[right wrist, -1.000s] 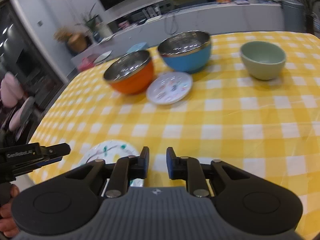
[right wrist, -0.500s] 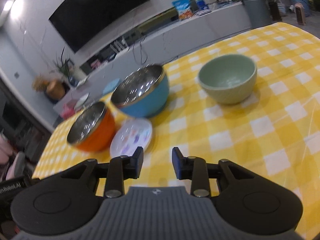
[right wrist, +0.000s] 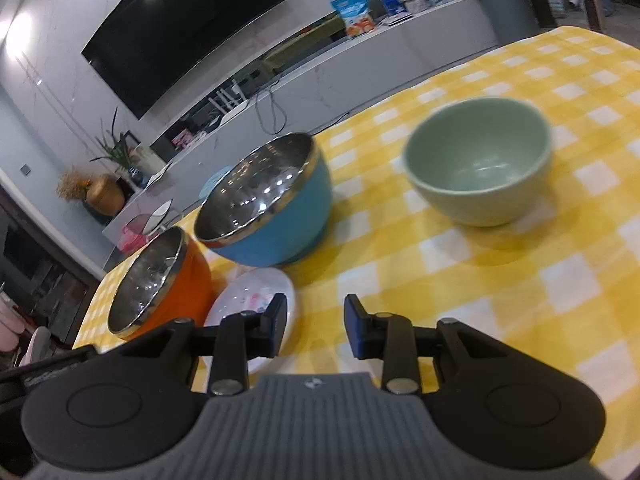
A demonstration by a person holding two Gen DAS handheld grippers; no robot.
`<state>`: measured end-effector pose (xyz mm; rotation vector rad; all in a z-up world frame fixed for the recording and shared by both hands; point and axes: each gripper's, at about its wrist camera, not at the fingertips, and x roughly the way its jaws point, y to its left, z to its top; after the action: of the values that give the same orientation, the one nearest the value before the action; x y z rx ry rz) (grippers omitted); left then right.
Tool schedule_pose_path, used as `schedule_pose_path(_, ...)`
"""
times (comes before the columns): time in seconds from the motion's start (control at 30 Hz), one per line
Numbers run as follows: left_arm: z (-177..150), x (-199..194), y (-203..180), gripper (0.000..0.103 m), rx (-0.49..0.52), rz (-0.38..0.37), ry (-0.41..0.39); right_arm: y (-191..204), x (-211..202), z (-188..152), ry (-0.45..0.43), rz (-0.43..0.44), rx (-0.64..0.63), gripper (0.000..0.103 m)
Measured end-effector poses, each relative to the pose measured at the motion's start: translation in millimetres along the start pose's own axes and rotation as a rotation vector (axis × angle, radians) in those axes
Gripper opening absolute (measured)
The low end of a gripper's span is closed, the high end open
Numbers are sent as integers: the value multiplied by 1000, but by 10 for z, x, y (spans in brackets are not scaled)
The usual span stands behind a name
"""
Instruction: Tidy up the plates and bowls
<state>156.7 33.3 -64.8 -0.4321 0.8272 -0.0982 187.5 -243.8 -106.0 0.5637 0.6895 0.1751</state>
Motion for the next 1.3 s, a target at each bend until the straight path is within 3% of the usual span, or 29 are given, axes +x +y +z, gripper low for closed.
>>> schedule_pose_path(0.5,39,346,-80,51,23,24,38,110,267,-66,60,8,-44,30)
schedule_pose_path(0.77,14,390,-157,21,85,47,35,182,322,-103,86,27,-75,10)
schedule_pose_path(0.93,10,393,-151,7,98,59,34,166,329,-89,85,27,-65,8)
schedule_pose_path(1.3,-4,286,-109,6,68,28,53,98,242,-54,92,43,11,5)
